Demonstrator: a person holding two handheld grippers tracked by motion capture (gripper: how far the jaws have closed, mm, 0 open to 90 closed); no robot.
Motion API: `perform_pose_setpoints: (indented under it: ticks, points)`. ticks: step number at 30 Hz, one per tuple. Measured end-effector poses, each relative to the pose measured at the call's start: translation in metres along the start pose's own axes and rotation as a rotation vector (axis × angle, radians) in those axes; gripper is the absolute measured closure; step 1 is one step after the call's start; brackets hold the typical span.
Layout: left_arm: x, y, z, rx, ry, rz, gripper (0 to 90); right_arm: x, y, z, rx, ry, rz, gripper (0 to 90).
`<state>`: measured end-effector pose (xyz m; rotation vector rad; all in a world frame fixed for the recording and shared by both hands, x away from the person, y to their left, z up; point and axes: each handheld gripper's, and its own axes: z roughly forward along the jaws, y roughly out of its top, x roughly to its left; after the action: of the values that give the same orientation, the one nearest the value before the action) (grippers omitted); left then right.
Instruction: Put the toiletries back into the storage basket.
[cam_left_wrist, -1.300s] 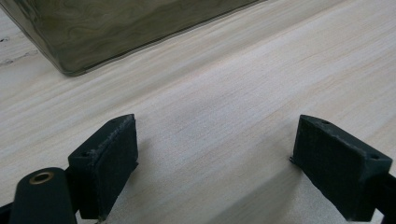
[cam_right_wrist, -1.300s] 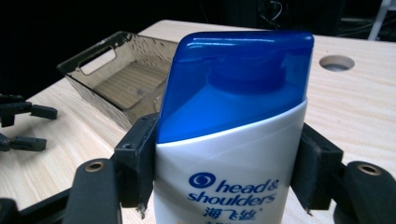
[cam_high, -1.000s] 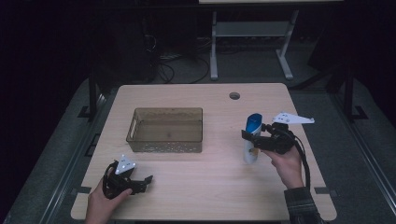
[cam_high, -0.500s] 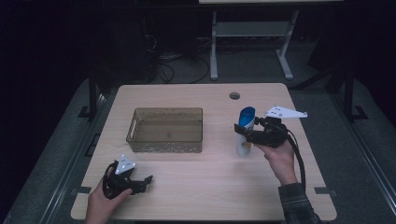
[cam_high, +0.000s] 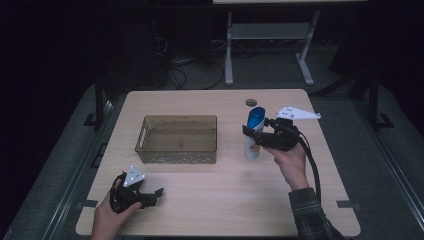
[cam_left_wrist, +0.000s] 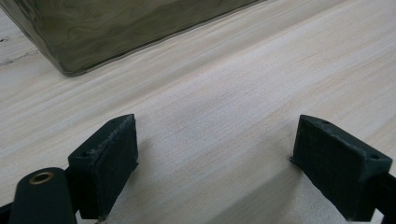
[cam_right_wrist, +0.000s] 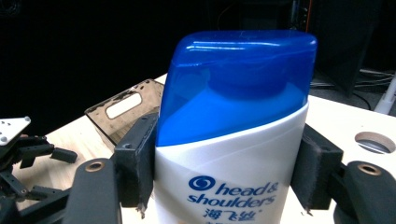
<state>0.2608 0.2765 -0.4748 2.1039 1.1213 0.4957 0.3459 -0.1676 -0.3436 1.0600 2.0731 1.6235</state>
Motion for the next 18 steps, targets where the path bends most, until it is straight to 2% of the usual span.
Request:
perform_pose_setpoints:
  ticks: [18]
  points:
    - [0.0, 0.0, 0.0, 0.004, 0.0, 0.004, 12.9, 0.007, 0.018, 0.022, -0.016, 0.015, -0.021, 33.7]
